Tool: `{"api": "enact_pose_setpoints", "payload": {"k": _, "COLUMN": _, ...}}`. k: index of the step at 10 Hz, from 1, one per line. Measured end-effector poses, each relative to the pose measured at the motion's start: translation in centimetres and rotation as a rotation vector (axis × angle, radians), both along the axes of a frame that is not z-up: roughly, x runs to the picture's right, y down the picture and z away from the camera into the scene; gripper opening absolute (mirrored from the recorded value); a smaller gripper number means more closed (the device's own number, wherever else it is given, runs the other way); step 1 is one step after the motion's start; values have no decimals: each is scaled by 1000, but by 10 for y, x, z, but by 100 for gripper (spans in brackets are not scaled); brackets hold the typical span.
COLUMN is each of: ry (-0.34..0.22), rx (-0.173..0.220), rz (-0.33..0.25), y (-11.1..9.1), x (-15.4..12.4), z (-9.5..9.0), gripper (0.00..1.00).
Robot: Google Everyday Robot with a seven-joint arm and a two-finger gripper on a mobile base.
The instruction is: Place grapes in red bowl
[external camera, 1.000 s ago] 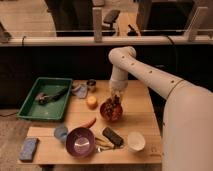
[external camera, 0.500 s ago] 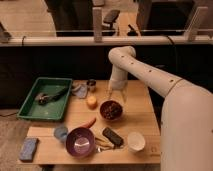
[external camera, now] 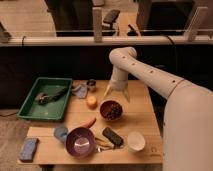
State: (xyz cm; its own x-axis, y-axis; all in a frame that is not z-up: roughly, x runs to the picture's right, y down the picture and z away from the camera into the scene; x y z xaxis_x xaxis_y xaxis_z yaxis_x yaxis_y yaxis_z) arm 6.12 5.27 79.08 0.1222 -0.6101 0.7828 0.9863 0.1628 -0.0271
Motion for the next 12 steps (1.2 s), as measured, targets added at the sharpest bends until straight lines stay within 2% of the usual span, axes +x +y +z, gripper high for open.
{"api": "enact_pose_setpoints", "payload": {"k": 12, "ry": -15, "rx": 11, "rz": 4, "y": 0, "x": -1, "z": -1, "gripper": 80}}
